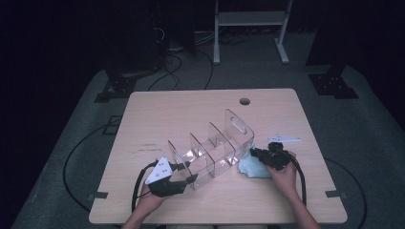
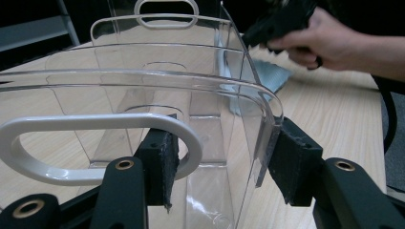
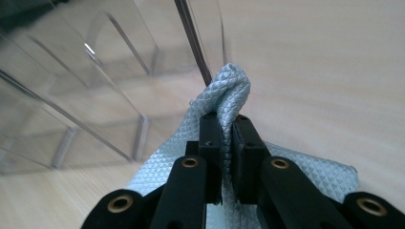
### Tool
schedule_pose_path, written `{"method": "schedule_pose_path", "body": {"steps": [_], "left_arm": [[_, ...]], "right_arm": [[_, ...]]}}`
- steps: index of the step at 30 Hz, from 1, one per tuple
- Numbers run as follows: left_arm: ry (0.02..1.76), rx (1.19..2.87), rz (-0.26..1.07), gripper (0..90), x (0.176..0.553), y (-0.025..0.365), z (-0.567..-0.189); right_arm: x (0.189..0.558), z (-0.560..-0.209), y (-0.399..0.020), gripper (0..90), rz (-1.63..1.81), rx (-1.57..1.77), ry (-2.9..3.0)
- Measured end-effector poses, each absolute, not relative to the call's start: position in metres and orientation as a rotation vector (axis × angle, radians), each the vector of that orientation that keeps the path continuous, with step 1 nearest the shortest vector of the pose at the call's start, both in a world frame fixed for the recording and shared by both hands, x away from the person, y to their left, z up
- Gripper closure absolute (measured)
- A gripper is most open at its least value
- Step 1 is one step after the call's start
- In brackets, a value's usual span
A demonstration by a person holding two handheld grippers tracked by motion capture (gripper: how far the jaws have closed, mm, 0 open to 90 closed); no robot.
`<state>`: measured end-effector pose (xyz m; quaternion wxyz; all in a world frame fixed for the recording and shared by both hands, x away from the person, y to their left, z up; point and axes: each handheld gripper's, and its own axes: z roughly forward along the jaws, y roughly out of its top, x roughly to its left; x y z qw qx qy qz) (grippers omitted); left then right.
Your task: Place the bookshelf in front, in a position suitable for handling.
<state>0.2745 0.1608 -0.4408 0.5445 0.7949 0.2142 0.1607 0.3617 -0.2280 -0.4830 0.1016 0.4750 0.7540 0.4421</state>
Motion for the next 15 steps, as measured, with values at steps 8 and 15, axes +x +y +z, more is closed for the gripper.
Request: {"method": "schedule_pose_path", "body": {"steps": [8,15], "left_arm": [[0.514,1.894,0.378,47.3,0.270,0.158,-0.440],[0.526,1.902,0.377,47.2,0.265,0.157,-0.439]], "right_arm": [[0.359,-0.471,-0.230,83.7,1.356,1.381,2.193],[0.364,-0.490,-0.223,83.7,1.277,1.428,2.264]]}}
